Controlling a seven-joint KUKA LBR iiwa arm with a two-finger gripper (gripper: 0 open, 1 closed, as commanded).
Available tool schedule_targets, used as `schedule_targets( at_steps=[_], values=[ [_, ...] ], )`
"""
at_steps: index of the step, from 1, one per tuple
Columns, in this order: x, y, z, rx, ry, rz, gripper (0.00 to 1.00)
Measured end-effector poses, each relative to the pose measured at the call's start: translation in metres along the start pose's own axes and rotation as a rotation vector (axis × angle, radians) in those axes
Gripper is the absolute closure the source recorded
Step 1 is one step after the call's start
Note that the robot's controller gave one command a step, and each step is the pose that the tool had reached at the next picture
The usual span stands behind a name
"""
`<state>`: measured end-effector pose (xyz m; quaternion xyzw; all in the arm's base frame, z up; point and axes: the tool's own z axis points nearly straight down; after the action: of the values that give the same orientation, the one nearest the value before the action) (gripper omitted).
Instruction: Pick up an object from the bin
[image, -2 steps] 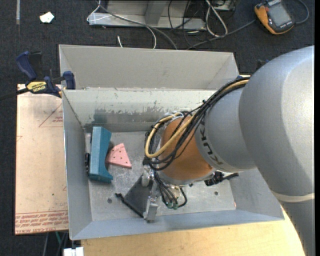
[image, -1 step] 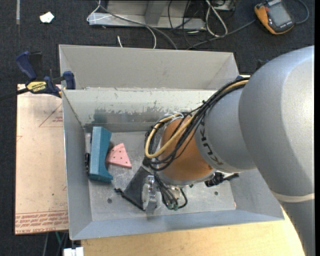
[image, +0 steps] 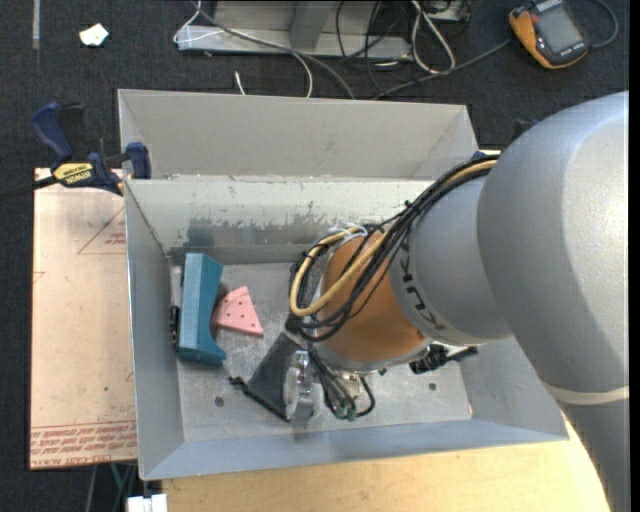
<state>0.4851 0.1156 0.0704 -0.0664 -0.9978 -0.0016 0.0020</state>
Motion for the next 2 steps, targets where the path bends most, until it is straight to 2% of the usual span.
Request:
schedule_targets(
  at_steps=[1, 2],
  values=[
    [-0.0822, 0.0737, -0.0003, -0.002, -0.006, -0.426, 0.0],
    [-0.081, 0.0728, -0.0001, -0.002, -0.002, -0.424, 0.0]
  ],
)
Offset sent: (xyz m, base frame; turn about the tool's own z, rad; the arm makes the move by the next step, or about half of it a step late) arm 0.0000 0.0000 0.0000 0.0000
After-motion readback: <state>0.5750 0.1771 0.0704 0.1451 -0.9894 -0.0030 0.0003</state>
